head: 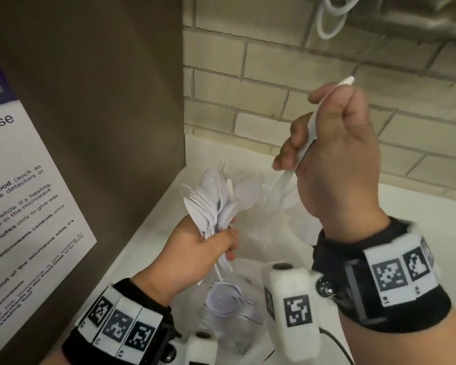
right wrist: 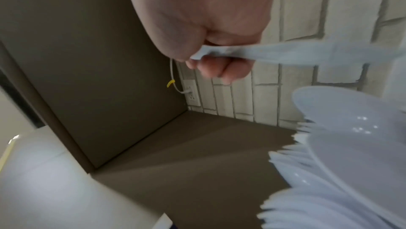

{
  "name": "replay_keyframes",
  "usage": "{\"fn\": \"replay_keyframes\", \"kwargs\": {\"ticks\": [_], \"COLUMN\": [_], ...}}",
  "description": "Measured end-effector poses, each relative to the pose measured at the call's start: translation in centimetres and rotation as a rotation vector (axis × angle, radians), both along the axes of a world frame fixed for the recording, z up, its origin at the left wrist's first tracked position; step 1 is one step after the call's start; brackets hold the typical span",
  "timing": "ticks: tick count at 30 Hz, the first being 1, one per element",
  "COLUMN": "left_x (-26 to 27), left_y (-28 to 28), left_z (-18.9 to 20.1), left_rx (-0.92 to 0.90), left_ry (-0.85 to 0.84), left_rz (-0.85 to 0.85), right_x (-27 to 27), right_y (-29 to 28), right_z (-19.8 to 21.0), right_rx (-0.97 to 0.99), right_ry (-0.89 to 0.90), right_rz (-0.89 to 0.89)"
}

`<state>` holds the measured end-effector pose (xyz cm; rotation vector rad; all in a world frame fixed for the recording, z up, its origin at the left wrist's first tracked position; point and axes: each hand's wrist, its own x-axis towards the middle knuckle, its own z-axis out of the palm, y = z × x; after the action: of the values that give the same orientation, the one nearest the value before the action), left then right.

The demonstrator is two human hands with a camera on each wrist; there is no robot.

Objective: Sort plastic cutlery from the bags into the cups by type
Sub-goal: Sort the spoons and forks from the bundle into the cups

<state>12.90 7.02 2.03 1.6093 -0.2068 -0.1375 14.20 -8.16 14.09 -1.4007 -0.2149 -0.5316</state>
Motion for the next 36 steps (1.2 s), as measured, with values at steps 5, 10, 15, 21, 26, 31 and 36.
{"fn": "replay_keyframes", "kwargs": {"ticks": [5,10,15,21,26,31,36], "left_x": [0.0,0.1,-0.2,-0.5,-0.5,-0.8,-0.7], "left_y": [-0.1,-0.1,-0.1,0.0,0.1,0.2,0.1], "left_z": [0.2,0.0,0.2,0.5,0.4,0.0,-0.1], "left_rx": [-0.013,-0.03,-0.01,-0.002,0.036,0.048,0.042], "left_ry": [-0.01,0.016,0.0,-0.011,-0.029,-0.014,-0.025], "left_rz": [0.017,0.019,0.014,0.011,-0.008,-0.028,-0.01], "right_x": [0.4,0.5,0.7,0.2,0.5,0.5,0.0], "right_y": [0.8,1.2,1.2,1.5,1.0,0.2,0.4], "right_z": [-2.0,-2.9,-2.8,-3.2,-2.5,-1.3,-2.3], "right_rx": [-0.755,-0.873,-0.968,-0.96,-1.038,-0.773,-0.738], "right_ry": [0.223,0.252,0.2,0.134,0.237,0.224,0.306], "right_rz": [0.024,-0.036,-0.04,-0.06,-0.018,-0.064,0.058]}}
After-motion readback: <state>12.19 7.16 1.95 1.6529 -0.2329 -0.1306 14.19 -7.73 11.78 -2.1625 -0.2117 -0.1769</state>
